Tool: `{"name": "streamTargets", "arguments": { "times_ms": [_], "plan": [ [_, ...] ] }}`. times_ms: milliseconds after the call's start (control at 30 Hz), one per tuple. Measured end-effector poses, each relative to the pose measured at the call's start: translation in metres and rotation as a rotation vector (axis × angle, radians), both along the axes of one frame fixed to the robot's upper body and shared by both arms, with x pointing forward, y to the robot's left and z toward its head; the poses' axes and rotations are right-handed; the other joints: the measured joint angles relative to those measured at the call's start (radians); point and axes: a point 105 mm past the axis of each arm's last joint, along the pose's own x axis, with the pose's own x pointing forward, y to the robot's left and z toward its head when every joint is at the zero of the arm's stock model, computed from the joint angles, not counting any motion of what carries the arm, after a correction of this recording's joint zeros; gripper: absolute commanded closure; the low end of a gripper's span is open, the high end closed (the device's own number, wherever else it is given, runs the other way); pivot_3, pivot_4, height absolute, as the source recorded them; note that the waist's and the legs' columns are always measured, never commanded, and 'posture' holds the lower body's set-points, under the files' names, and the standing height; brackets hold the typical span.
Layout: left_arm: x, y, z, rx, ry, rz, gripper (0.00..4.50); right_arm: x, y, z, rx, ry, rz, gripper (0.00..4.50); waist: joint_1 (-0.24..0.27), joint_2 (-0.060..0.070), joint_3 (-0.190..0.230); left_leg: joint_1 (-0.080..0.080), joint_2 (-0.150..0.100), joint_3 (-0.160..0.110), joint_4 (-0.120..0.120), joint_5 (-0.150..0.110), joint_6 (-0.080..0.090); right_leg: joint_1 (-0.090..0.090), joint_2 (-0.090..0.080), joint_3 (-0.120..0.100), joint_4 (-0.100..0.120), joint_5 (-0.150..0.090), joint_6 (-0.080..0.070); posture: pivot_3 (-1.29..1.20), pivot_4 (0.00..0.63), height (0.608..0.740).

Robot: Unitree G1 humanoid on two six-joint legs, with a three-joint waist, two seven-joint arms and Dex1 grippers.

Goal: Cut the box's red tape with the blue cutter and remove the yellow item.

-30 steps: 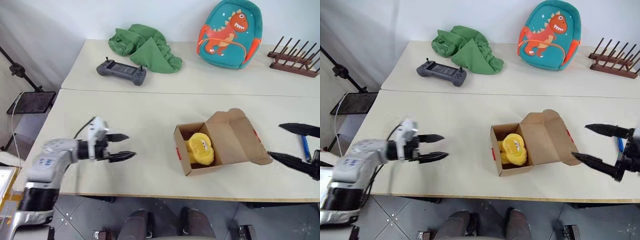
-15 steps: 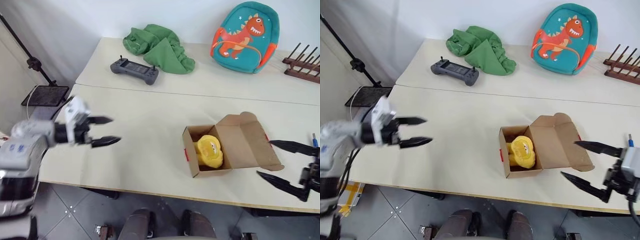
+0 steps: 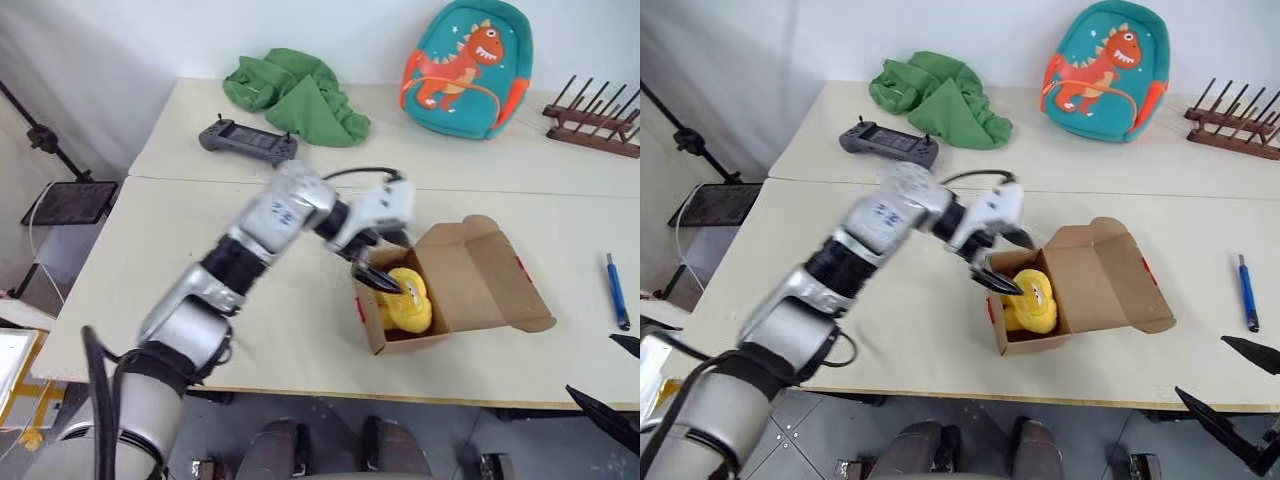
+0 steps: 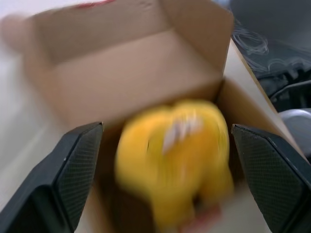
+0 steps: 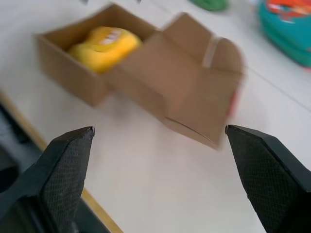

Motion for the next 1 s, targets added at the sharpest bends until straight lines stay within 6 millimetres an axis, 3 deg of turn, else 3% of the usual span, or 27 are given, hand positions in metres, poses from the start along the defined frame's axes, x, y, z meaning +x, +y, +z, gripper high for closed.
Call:
{"name": "streamTargets", "arguments": {
  "times_ms": [200,433,733,900,1000],
  "plan": [
    [0.012,-0.004,-0.019,0.142,-0.128,-0.019,0.02,-0.001,0.009,0.004,0.020,-0.019,-0.027,0.00,-0.010,0.001,0.000,0.001,0.003,0.000,0.000,-0.001,-0.002,-0.002,0.000,0.006,0.000,-0.003,-0.006,0.00,0.150,0.740],
    [0.016,0.003,-0.006,0.167,-0.203,-0.047,0.02,0.000,0.014,0.010,0.052,-0.039,-0.052,0.00,-0.011,0.001,0.000,0.000,0.004,0.001,0.000,-0.003,-0.001,-0.005,-0.006,0.008,0.001,-0.003,-0.006,0.00,0.150,0.740],
    [0.012,0.017,0.000,0.230,-0.238,-0.086,0.02,0.002,0.017,0.006,0.068,-0.033,-0.047,0.00,-0.002,0.001,0.000,-0.001,0.004,0.002,0.000,-0.003,0.000,-0.006,0.000,0.008,0.003,-0.003,-0.006,0.00,0.150,0.740],
    [0.013,0.011,-0.018,0.250,-0.210,-0.092,0.02,0.002,0.018,0.005,0.069,-0.033,-0.040,0.00,0.010,0.001,0.000,-0.001,0.004,0.002,0.001,-0.003,0.001,-0.006,0.000,0.008,0.002,-0.003,-0.006,0.00,0.150,0.740],
    [0.016,0.004,-0.025,0.247,-0.233,-0.083,0.62,0.003,0.018,0.005,0.065,-0.030,-0.035,0.00,0.009,0.001,0.000,-0.001,0.004,0.002,0.001,-0.004,0.002,-0.005,0.000,0.009,0.002,-0.003,-0.006,0.00,0.150,0.740]
  ]
}}
